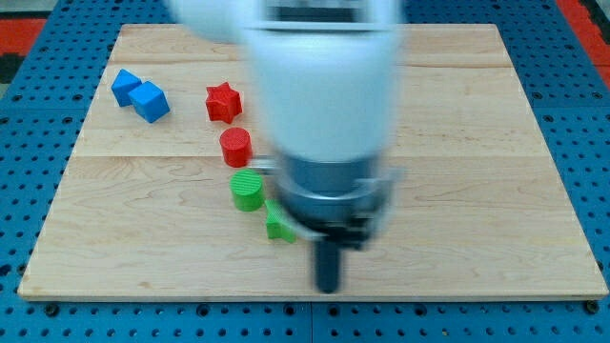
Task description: Slide the arm to the center of the board
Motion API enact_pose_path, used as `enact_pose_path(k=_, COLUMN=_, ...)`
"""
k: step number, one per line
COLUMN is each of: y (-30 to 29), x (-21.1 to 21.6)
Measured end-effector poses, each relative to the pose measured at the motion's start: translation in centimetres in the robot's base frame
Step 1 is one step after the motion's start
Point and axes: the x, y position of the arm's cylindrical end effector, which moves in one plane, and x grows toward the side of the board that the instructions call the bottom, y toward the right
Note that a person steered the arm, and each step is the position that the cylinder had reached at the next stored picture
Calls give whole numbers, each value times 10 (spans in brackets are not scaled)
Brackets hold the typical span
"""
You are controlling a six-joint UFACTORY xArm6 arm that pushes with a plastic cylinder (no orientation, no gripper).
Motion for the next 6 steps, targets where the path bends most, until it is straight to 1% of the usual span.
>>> enact_pose_path(k=1, y=13, x=-46)
enact_pose_path(k=3, y=5, x=-166)
enact_pose_path(k=4, y=-59, x=-182)
enact_pose_path(k=5, y=-87, x=-200)
enact_pose_path(k=6, y=-112, x=-208)
